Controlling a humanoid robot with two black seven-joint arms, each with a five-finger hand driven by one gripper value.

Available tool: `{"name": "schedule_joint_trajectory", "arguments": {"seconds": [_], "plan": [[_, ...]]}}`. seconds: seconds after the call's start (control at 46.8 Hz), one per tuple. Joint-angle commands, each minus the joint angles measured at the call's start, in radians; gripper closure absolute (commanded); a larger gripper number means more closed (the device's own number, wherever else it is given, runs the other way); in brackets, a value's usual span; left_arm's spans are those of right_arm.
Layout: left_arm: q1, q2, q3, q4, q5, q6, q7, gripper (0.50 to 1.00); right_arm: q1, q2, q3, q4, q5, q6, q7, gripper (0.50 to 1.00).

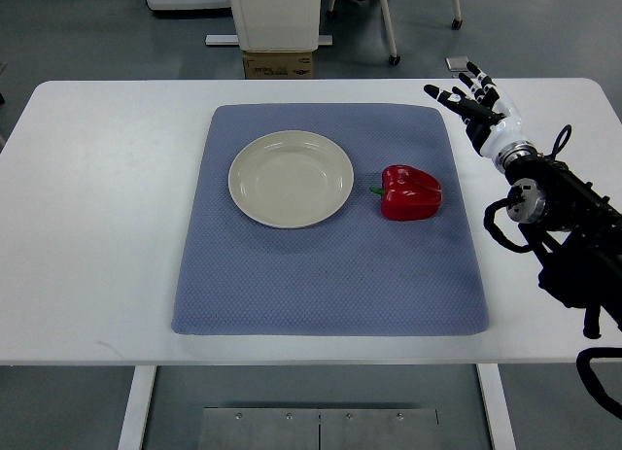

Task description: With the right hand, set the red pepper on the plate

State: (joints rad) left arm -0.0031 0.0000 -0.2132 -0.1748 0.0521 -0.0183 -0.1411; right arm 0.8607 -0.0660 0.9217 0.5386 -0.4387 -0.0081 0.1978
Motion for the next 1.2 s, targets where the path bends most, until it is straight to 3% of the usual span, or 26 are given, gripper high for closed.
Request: {"name": "schedule_joint_trajectory", "arguments": {"seconds": [0.0,0.683,1.025,1.175], "plan": [[0.000,0.000,0.000,0.000,0.000,0.000,0.000,0.500,0.000,0.000,-0.001,0.000,0.000,-0.001,0.000,0.500],[0.000,0.000,0.000,0.000,0.000,0.000,0.000,0.500,0.023,-0.015,-0.106,0.021,-0.008,0.000,0.012,0.500],[0.000,0.000,0.000,0.000,0.000,0.000,0.000,0.500,0.034,-0.090,-0.242,0.106,-0.038,0.002,0.055,0.500],[0.000,0.000,0.000,0.000,0.000,0.000,0.000,0.500,0.032,-0.127,-0.302,0.146,-0.139,0.042,0.101,0.502]]}}
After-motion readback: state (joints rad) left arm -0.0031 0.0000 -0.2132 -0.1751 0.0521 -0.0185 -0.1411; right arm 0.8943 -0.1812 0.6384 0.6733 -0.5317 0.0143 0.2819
